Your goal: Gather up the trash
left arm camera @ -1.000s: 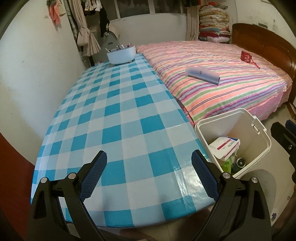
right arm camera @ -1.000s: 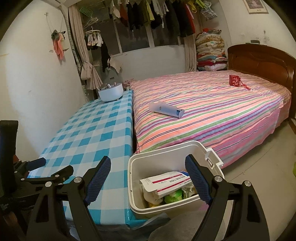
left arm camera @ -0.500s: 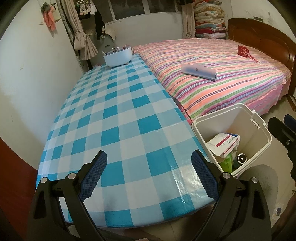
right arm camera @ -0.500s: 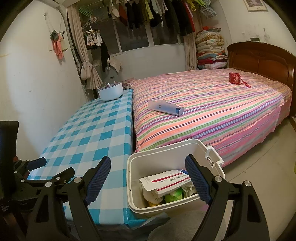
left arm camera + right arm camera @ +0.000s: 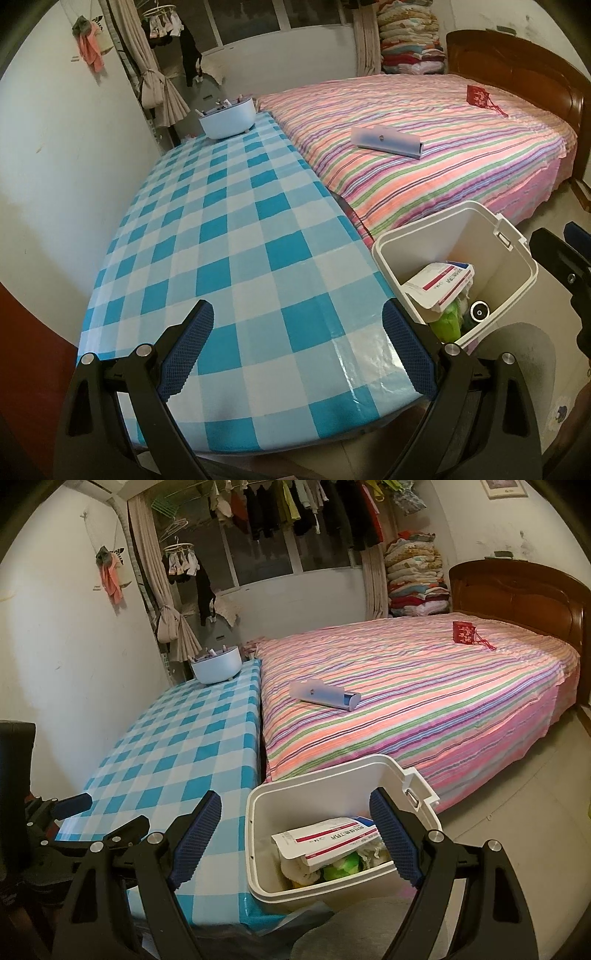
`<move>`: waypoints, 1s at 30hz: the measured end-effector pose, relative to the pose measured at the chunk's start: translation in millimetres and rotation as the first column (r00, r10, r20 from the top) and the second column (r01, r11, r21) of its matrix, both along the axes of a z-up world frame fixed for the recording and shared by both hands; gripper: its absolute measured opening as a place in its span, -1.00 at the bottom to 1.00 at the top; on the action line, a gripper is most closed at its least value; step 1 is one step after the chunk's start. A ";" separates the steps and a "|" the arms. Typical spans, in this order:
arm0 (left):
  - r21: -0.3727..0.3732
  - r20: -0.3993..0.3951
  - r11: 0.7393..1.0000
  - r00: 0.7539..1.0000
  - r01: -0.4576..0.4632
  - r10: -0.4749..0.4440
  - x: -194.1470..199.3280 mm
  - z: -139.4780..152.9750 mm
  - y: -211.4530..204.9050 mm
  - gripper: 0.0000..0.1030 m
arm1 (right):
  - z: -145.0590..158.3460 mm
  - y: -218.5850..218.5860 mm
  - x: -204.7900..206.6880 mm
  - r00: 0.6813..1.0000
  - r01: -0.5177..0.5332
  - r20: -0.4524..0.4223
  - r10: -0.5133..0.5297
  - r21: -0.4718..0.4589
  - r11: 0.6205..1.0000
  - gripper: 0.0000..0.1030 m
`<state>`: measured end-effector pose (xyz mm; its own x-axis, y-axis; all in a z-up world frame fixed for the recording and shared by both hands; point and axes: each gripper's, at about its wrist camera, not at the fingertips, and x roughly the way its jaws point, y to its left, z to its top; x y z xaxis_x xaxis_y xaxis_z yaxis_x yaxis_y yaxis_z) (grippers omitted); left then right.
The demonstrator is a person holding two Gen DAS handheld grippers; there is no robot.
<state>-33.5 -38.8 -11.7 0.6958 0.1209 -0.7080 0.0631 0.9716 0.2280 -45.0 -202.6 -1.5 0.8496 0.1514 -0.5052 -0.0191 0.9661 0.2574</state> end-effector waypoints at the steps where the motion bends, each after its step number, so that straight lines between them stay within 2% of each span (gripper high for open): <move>1: 0.002 0.000 1.000 1.000 0.002 -0.002 -0.5 0.1 -0.6 0.77 | -0.2 0.3 -0.1 1.000 0.000 0.000 0.000 0.000 1.000 0.56; 12: -0.021 0.002 0.999 1.000 0.028 -0.028 -2.9 1.8 -0.8 0.77 | -1.3 -2.0 -1.5 1.000 -0.005 0.000 0.005 -0.001 1.000 0.56; 21: -0.036 0.062 0.998 0.997 0.057 -0.055 -7.9 10.1 0.4 0.77 | -1.4 -1.3 -1.9 1.000 -0.005 -0.001 0.005 -0.001 1.000 0.56; 30: -0.048 0.034 0.998 0.999 0.035 -0.034 -6.3 1.7 6.0 0.77 | -3.2 -0.3 -1.5 1.000 -0.009 -0.005 0.009 0.000 1.000 0.56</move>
